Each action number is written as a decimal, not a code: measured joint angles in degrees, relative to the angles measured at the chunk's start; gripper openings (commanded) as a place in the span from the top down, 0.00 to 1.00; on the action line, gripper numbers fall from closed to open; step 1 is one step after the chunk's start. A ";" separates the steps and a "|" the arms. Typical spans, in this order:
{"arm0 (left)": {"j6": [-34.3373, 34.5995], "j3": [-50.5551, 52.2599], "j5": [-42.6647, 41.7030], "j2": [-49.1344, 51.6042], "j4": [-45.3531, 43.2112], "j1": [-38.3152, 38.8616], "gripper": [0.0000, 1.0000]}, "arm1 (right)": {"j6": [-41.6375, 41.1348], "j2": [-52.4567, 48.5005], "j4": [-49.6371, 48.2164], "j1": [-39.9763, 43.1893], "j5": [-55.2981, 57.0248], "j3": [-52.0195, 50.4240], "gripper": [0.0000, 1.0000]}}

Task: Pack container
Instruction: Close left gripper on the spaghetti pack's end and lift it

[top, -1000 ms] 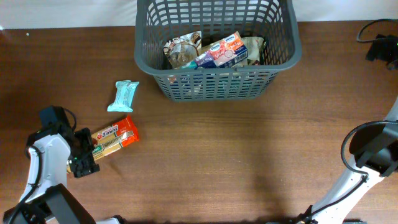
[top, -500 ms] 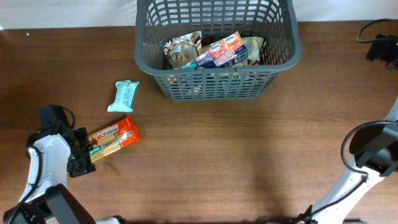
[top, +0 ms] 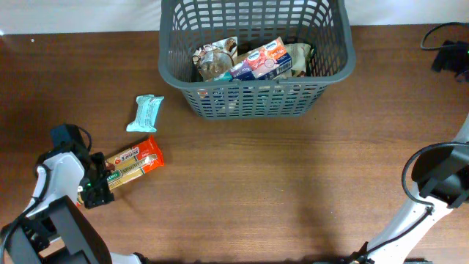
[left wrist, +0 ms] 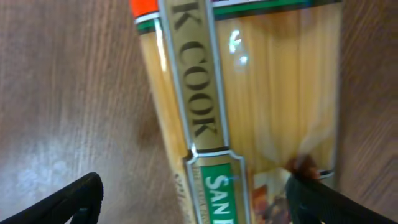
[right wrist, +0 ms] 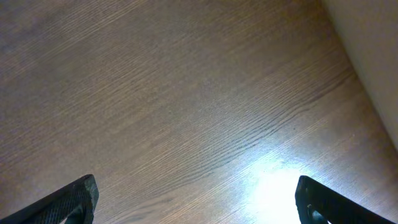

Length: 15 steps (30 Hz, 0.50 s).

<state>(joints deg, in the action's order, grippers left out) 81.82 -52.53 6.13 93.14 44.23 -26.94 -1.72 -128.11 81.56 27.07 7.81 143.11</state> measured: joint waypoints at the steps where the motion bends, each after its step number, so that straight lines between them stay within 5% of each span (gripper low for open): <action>1: 0.13 0.00 0.11 0.15 -0.44 0.00 0.11 | -0.02 0.00 0.02 0.00 -0.02 0.00 0.01; 15: -3.15 0.02 0.55 1.86 -5.16 0.00 0.11 | 0.00 0.00 0.00 0.00 -0.02 0.00 0.01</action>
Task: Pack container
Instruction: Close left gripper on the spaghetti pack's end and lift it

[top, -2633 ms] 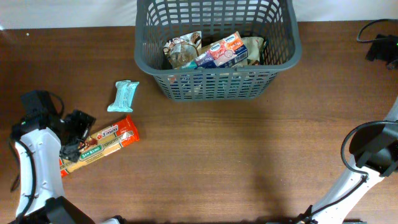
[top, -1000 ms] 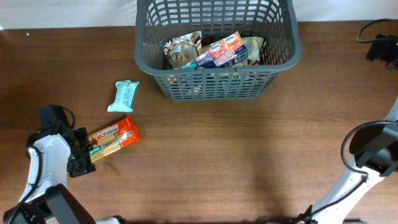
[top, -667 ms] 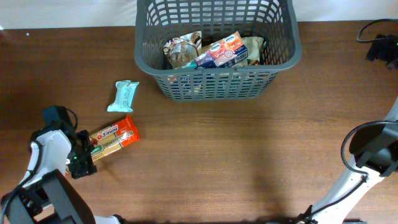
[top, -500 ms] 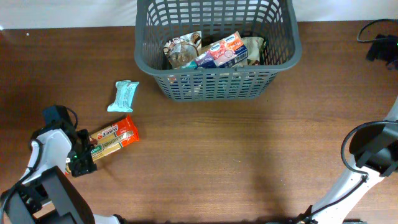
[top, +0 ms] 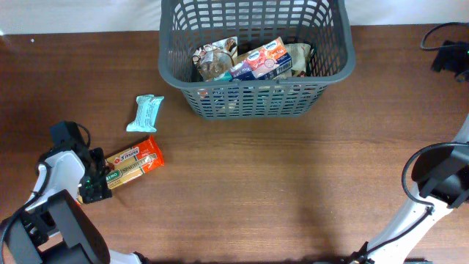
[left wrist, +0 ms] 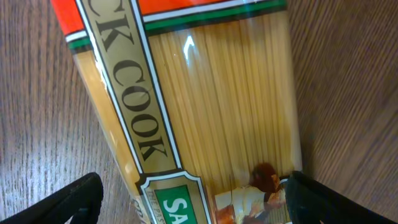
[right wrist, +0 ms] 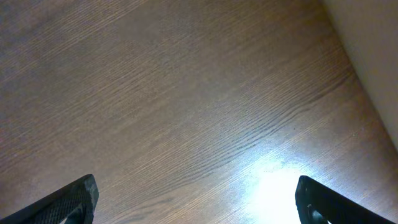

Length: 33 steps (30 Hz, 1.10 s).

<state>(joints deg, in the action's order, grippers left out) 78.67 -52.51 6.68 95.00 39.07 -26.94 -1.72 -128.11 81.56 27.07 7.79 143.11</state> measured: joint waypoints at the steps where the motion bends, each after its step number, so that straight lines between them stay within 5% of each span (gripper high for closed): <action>1: -0.07 0.00 0.04 0.00 -0.04 0.00 0.11 | 0.00 0.00 0.00 0.00 0.02 0.00 0.01; 27: -0.24 0.74 2.23 1.14 -2.64 0.00 0.11 | -0.02 0.00 0.00 0.00 0.02 0.00 0.01; 33: -0.55 1.03 2.23 1.18 -3.06 0.00 0.48 | -0.02 0.00 0.02 0.00 0.02 0.00 0.01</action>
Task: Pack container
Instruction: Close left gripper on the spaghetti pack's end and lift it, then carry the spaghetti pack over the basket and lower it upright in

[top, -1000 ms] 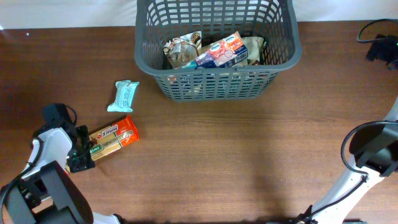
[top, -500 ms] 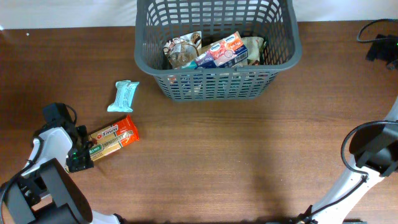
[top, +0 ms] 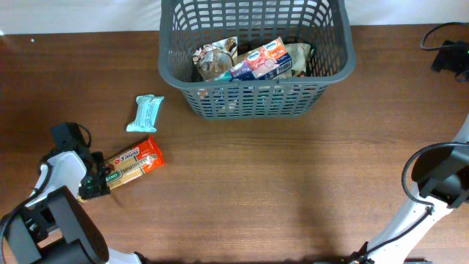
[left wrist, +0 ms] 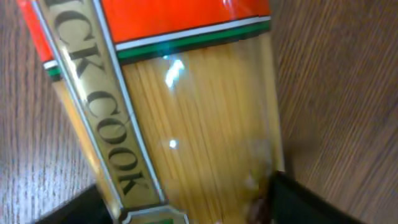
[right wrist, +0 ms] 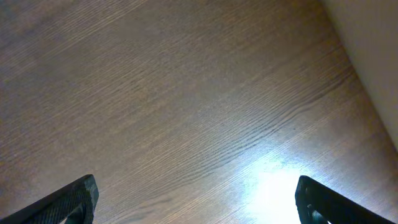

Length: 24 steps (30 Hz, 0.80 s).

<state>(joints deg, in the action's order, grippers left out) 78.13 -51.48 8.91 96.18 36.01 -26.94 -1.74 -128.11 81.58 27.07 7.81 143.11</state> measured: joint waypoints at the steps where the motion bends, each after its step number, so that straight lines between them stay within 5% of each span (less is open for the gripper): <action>1: -0.09 0.00 0.07 0.00 0.02 0.00 0.53 | 0.00 0.00 -0.02 0.00 -0.02 0.00 0.01; 6: 0.09 -0.28 0.55 -0.37 -0.07 0.00 0.98 | 0.00 0.00 0.00 0.00 0.00 0.00 0.01; 18: -1.05 -0.98 -0.13 -1.68 0.35 -0.15 0.99 | 0.00 0.00 -0.02 0.00 0.00 0.00 0.01; 24: -8.24 -2.32 -2.03 -1.68 0.61 -0.11 0.99 | 0.02 0.00 -0.02 0.00 -0.02 0.00 0.01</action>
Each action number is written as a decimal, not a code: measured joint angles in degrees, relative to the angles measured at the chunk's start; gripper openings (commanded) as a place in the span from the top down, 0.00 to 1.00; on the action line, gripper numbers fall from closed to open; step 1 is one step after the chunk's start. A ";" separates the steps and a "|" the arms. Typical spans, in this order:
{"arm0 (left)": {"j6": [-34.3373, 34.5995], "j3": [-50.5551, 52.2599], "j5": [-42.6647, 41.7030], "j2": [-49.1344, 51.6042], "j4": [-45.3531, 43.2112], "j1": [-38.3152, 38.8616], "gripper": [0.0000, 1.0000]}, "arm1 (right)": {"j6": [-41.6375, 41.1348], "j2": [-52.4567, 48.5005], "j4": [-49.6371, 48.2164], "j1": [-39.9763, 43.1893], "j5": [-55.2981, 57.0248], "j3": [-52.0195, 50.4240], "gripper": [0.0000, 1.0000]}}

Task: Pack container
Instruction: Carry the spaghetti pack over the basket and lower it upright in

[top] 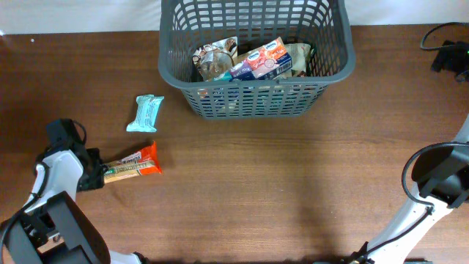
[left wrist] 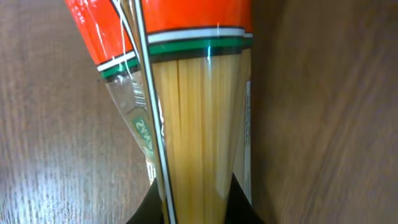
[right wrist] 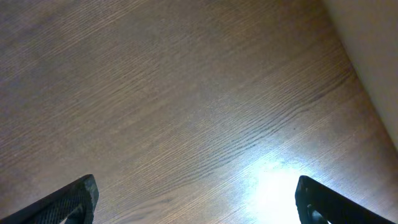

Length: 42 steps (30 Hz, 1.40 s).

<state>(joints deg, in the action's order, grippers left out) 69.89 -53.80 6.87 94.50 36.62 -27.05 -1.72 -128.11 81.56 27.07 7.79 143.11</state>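
Note:
A long pack of spaghetti (top: 132, 167), orange at one end, lies at the table's left. My left gripper (top: 94, 177) is shut on its near end. In the left wrist view the pack (left wrist: 193, 124) stands on edge, squeezed between the two dark fingers (left wrist: 239, 202). A pale green wrapped bar (top: 146, 113) lies further back. The grey mesh basket (top: 330, 70) at the top centre holds several packets. My right gripper (right wrist: 196, 199) is open over bare wood, nothing between its fingers.
The basket's front wall (top: 249, 99) faces the pack across open brown tabletop. A black cable and plug (top: 448, 51) lie at the far right edge. The right arm's base (top: 436, 180) stands at the right.
My left gripper has shut on the spaghetti pack, which has turned from lying flat to standing on edge and looks narrower from above. The right arm has not moved.
My left gripper stood open over the near end of the flat spaghetti pack. It stayed open around the pack, sitting lower on it each time. Now the fingers are shut on the pack, tipped onto its edge. Right gripper stayed open and still.

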 measured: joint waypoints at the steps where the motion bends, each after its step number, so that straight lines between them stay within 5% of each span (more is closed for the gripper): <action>1: -1.90 -0.57 -0.46 0.00 0.31 0.26 0.98 | 0.00 0.00 0.00 0.00 0.02 0.00 0.01; 7: -15.02 -9.22 -1.14 -1.46 1.46 4.28 0.98 | 0.00 0.00 0.02 0.00 0.00 0.00 0.01; 13: -31.15 -29.09 -2.51 -4.42 1.29 9.94 0.99 | 0.00 0.00 0.00 0.00 0.02 0.00 0.01; 22: -45.16 -53.59 -4.72 -5.60 -1.29 17.38 0.99 | -0.02 0.00 0.02 0.00 0.00 0.00 0.01; 31: -50.25 -57.94 -16.74 -6.10 -8.50 21.33 0.98 | -0.04 0.00 0.00 0.00 0.00 0.00 0.01; 42: -51.28 -57.94 -34.10 5.68 -19.39 25.79 0.98 | -0.02 0.00 0.02 0.00 0.02 0.00 0.01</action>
<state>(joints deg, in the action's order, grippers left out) 18.61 -111.74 -27.22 100.18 17.23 -1.26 -1.74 -128.11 81.58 27.07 7.81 143.11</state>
